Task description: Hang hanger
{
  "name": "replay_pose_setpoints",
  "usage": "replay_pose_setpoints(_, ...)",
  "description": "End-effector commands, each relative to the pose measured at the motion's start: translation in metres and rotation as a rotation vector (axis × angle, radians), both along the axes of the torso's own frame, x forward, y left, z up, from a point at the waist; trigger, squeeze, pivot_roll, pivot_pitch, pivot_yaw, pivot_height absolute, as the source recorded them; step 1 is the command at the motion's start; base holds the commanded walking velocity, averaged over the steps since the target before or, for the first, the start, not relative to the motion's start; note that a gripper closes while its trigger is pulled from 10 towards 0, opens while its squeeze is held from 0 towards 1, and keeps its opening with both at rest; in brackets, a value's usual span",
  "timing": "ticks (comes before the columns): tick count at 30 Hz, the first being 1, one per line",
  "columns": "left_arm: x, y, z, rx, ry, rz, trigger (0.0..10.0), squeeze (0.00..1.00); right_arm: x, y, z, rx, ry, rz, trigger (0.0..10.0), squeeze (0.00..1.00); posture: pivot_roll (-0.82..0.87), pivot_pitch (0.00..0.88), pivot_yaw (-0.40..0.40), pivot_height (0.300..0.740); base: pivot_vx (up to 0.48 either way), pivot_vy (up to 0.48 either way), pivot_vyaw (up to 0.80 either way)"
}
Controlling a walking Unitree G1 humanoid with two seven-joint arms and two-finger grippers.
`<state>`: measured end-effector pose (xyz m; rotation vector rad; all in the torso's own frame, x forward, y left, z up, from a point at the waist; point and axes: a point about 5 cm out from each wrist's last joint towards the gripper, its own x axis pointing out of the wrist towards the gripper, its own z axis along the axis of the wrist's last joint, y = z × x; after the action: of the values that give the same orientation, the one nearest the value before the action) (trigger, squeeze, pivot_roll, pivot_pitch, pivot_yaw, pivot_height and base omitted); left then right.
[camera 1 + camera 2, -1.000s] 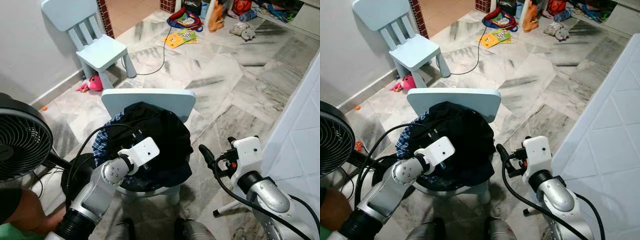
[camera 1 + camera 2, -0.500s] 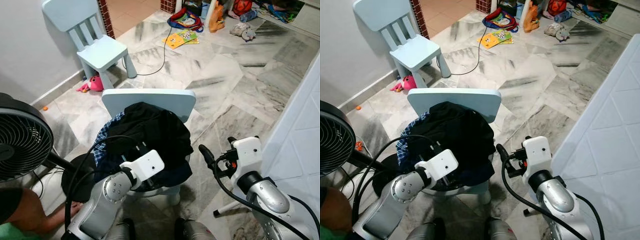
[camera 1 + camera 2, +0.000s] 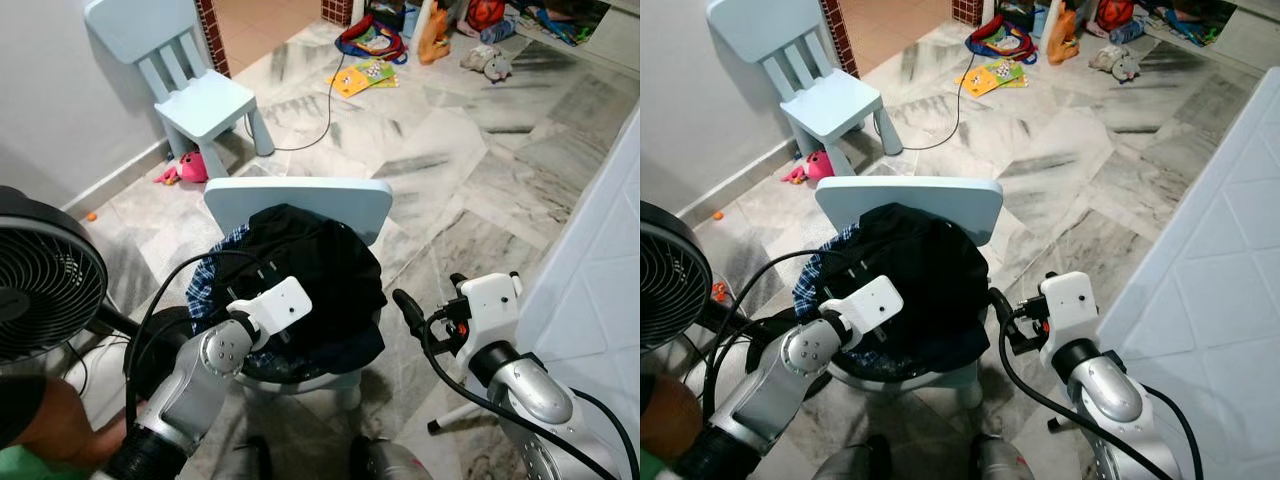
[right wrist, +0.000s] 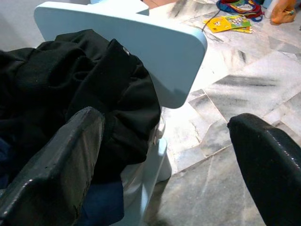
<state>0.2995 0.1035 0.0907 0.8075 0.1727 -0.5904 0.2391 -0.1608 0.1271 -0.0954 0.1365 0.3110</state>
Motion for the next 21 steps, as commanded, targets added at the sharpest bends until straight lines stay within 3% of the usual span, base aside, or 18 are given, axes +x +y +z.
replay_pose_setpoints(1, -0.001, -0.003, -0.008, 0.005, 0.014, -0.024, 10.0, 0.00, -0.003, -0.004, -0.008, -0.004, 0.040, -0.021, 10.0, 0.00, -0.13, 0.245, 0.038, 0.740, 0.000, 0.000, 0.00)
replay_pose_setpoints(14, 0.015, -0.010, -0.008, 0.039, -0.034, -0.084, 10.0, 0.00, -0.003, -0.003, -0.008, 0.000, 0.037, -0.025, 10.0, 0.00, -0.13, 0.244, 0.042, 0.740, 0.000, 0.000, 0.00)
replay_pose_setpoints(15, 0.015, -0.010, -0.009, 0.043, -0.037, -0.095, 9.4, 0.00, -0.003, -0.003, -0.008, 0.000, 0.037, -0.025, 10.0, 0.00, -0.13, 0.244, 0.042, 0.740, 0.000, 0.000, 0.00)
replay_pose_setpoints(16, 0.016, -0.011, -0.010, 0.047, -0.037, -0.109, 2.8, 0.00, -0.003, -0.002, -0.008, 0.000, 0.036, -0.025, 10.0, 0.00, -0.13, 0.244, 0.042, 0.740, 0.000, 0.000, 0.00)
replay_pose_setpoints(18, 0.017, -0.011, -0.010, 0.045, -0.035, -0.115, 2.8, 0.00, -0.003, -0.002, -0.008, 0.000, 0.036, -0.025, 10.0, 0.00, -0.13, 0.245, 0.044, 0.740, 0.000, 0.000, 0.00)
replay_pose_setpoints(19, 0.018, -0.011, -0.010, 0.065, -0.032, -0.134, 0.0, 0.00, -0.003, -0.002, -0.008, 0.000, 0.036, -0.025, 10.0, 0.00, -0.13, 0.243, 0.045, 0.740, 0.000, 0.000, 0.00)
replay_pose_setpoints(20, 0.018, -0.011, -0.010, 0.065, -0.032, -0.134, 0.0, 0.00, -0.003, -0.002, -0.008, 0.000, 0.036, -0.025, 10.0, 0.00, -0.13, 0.243, 0.045, 0.740, 0.000, 0.000, 0.00)
replay_pose_setpoints(21, 0.017, -0.012, -0.013, 0.119, -0.023, -0.181, 0.0, 0.00, -0.003, -0.003, -0.008, -0.001, 0.036, -0.027, 10.0, 0.00, -0.13, 0.242, 0.046, 0.740, 0.000, 0.000, 0.00)
